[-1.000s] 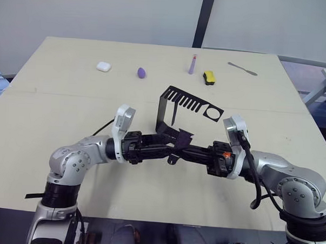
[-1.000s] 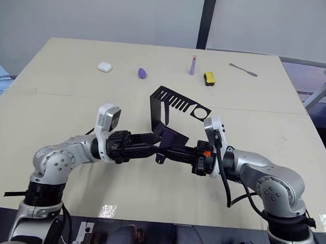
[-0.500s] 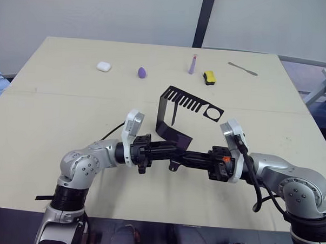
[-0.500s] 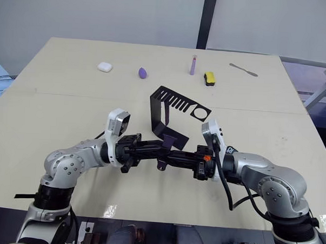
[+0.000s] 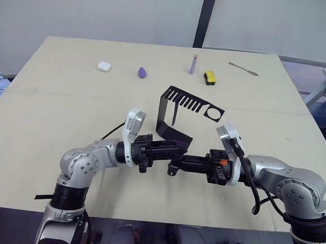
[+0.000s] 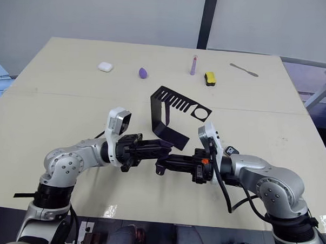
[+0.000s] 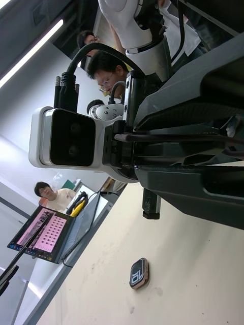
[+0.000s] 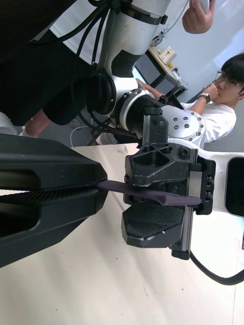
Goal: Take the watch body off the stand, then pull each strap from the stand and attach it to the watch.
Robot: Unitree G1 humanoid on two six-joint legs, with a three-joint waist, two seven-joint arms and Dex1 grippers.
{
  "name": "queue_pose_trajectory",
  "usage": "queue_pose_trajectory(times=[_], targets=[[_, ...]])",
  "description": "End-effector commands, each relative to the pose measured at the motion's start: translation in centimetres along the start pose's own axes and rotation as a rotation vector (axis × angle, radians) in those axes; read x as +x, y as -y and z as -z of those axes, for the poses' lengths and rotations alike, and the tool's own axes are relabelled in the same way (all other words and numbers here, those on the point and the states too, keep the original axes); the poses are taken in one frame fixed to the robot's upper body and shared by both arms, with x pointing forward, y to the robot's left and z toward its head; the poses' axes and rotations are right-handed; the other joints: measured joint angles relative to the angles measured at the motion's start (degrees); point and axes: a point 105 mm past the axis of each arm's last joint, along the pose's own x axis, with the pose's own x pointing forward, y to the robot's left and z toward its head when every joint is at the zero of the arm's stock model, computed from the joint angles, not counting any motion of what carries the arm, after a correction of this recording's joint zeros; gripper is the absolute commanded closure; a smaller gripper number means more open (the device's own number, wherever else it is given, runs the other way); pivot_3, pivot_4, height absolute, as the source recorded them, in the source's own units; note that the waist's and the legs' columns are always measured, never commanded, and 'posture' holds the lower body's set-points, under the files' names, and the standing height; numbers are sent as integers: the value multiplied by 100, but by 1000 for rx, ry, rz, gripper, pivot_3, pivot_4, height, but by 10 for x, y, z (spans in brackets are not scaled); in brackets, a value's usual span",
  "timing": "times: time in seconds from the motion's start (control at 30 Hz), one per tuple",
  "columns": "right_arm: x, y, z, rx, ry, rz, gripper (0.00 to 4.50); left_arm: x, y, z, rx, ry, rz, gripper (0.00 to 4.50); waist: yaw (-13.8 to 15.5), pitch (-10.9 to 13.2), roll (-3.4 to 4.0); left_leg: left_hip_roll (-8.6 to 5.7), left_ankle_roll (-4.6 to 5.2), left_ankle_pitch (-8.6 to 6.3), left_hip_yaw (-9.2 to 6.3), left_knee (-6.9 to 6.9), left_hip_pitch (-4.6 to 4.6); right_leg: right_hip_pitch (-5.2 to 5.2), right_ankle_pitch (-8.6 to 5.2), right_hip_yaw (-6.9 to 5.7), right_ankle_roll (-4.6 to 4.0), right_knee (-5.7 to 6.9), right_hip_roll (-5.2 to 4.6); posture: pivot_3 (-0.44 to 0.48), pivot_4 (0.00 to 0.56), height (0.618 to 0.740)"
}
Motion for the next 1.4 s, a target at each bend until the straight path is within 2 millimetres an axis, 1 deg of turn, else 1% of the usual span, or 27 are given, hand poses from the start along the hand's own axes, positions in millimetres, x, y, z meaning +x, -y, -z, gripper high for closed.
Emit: queue_pose_trajectory(times=[0.03,0.2,1.4], targets=[[-3,-5,-7,-25,12,-21,4500,-4,4,-7,36,5,17,3332,1,0,0,0,0,0,0,0,0,0,0,0,0,0,0,0,150,740],[-5,-5,-9,-19,18,-23,4500,-6,5,-7,34,-1,30,3332,5,0,0,0,0,0,-1,-1,-1,0,0,-1,0,-4,-1,0,150,740],[-5,-4,-10,-22,24,-18,4500,-1,6,-6,37,20,42,3332,11,0,0,0,0,0,-25,-4,-18,0,0,-22,0,-21,-4,0,150,740]])
